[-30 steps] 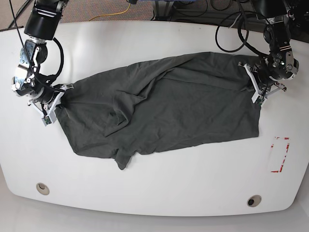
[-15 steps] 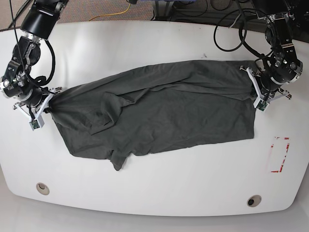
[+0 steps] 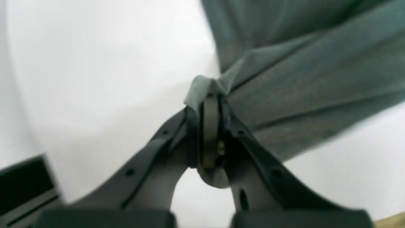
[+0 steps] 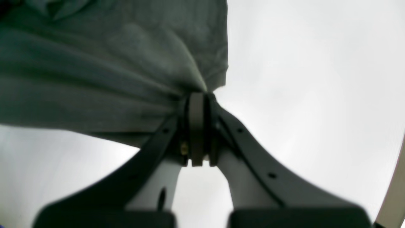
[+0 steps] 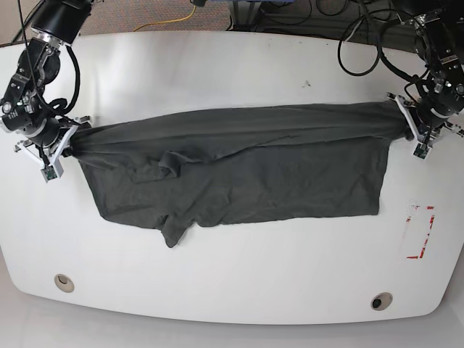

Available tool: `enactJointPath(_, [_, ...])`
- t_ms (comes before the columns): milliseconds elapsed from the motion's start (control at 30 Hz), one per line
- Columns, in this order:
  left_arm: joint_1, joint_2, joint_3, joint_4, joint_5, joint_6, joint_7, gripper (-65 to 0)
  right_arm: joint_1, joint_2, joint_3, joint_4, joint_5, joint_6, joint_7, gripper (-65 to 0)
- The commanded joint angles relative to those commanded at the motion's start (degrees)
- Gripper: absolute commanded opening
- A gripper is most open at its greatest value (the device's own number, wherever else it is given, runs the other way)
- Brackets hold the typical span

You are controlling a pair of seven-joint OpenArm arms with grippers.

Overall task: Layout the t-shirt on the table in an organized manner, then fold the t-shirt properly
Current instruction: 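Lift both held corners and pull them apart to stretch the shirt edge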

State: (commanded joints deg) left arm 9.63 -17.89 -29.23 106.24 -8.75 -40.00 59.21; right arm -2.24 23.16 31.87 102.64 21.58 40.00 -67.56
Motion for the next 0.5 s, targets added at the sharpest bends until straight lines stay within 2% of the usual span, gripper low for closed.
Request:
enactJointPath(167, [1.1,-1.2,0.0,-0.1,0.0,0.0,0.0,-64.7,-2.1,-0.5,0.0,0.0,0.0,0.0,0.0,-65.0])
enactJointPath(267, [1.1,-1.2,0.1,-0.1,0.0,0.0,0.0,-64.6,-2.8,-1.9,0.0,0.1,-0.1,0.0,0.1,-65.0])
enactJointPath(500, [1.2,-1.2,0.2,-0.5,0.1,0.0,0.0,-64.4,-6.1,-2.6,-0.2,3.4,-0.1,0.0,0.1,-65.0])
